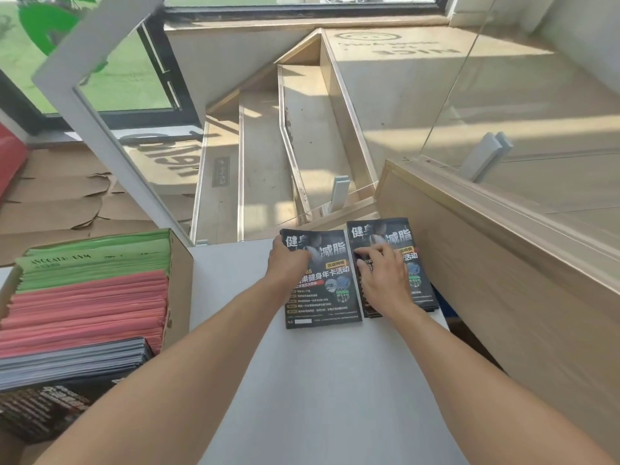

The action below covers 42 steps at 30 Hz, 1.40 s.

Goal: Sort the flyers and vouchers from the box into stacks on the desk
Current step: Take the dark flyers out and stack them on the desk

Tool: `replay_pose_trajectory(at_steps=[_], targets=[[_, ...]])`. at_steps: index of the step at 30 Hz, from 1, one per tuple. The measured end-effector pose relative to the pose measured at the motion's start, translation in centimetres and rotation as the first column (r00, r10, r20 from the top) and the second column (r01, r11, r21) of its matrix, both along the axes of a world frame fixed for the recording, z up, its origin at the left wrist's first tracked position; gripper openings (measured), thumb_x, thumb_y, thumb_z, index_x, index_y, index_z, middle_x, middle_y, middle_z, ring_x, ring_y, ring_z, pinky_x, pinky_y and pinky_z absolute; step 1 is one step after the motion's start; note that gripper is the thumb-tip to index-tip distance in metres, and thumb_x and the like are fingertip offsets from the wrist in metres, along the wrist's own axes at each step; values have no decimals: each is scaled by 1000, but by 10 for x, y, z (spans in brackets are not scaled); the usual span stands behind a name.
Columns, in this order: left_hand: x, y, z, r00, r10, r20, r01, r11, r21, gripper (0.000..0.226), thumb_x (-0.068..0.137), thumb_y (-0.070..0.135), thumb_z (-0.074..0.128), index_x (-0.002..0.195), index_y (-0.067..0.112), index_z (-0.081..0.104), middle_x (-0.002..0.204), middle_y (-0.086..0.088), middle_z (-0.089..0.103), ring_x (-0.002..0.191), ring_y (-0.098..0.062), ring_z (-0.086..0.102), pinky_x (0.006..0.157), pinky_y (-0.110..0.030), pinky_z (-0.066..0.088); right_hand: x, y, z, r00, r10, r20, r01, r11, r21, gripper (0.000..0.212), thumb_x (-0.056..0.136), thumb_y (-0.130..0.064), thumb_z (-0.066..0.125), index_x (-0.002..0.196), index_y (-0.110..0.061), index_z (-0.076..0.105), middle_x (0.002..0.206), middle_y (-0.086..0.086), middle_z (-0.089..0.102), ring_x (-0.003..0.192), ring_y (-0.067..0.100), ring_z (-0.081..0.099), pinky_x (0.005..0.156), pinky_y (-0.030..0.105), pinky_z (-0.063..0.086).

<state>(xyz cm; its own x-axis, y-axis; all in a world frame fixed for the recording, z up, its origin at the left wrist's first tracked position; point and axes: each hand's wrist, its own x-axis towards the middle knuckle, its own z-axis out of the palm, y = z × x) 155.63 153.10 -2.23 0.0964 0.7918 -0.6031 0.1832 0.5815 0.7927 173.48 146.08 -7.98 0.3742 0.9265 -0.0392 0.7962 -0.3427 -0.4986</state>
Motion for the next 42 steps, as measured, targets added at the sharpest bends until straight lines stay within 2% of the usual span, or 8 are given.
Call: replay_pose_trajectory(at_steps=[6,10,13,16,23,34,38,42], targets=[[6,-4,-2,1000,-20,23,19,999,39,66,88,3,59,146,28,39,126,0,58,102,-25,64,72,-36,56,5,-1,-3,998,-6,-62,6,1000,6,26,100,-25,52,124,-31,62,145,-9,41,135,15,31,113,38,25],[-11,-15,-8,986,-131,-105,149,972,183,84,92,12,68,157,34,19,160,-1,30,143,-27,36,107,-35,40,5,1,-2,998,-3,-60,3,1000,-3,26,100,-24,53,125,-32,61,146,-8,41,137,18,30,115,40,25],[-29,-45,-28,850,-365,-379,481,830,280,120,75,19,86,159,41,2,168,6,-3,155,-16,-2,122,-36,20,6,3,-2,998,1,-60,-4,999,-40,27,100,-25,54,126,-33,59,149,-6,38,139,20,29,116,42,24],[-33,-81,-50,680,-497,-539,690,682,242,128,74,19,84,156,48,-9,161,18,-29,151,-10,-22,117,-33,24,6,2,0,998,1,-62,-5,998,-62,28,100,-27,52,127,-34,58,151,-6,36,140,21,27,116,44,23],[-27,-92,-62,821,-307,-481,519,752,406,98,78,9,71,156,39,21,164,23,-4,153,-8,12,111,-32,43,-1,-1,4,996,-50,-73,45,997,-62,30,96,-27,54,124,-36,57,139,-5,41,131,19,32,112,40,25],[-21,-83,-64,801,-303,-516,527,766,368,94,80,10,71,157,34,22,168,8,5,155,-13,5,124,-33,19,5,-1,1,995,-23,-100,17,998,-61,29,98,-28,54,127,-35,57,139,-4,41,132,20,32,113,39,24],[-25,-102,-52,768,-280,-576,595,644,480,89,83,11,72,155,36,25,168,11,-6,153,-8,-16,124,-42,21,7,-1,-1,993,-14,-116,6,998,-69,30,99,-27,53,127,-36,57,140,-3,42,131,20,33,114,41,25],[-49,-147,-16,871,-106,-480,467,485,740,72,86,11,73,148,31,43,166,9,19,155,-10,1,125,-41,21,8,2,3,993,-8,-120,-1,997,-81,32,99,-25,55,129,-34,58,149,0,39,137,26,31,116,47,26]])
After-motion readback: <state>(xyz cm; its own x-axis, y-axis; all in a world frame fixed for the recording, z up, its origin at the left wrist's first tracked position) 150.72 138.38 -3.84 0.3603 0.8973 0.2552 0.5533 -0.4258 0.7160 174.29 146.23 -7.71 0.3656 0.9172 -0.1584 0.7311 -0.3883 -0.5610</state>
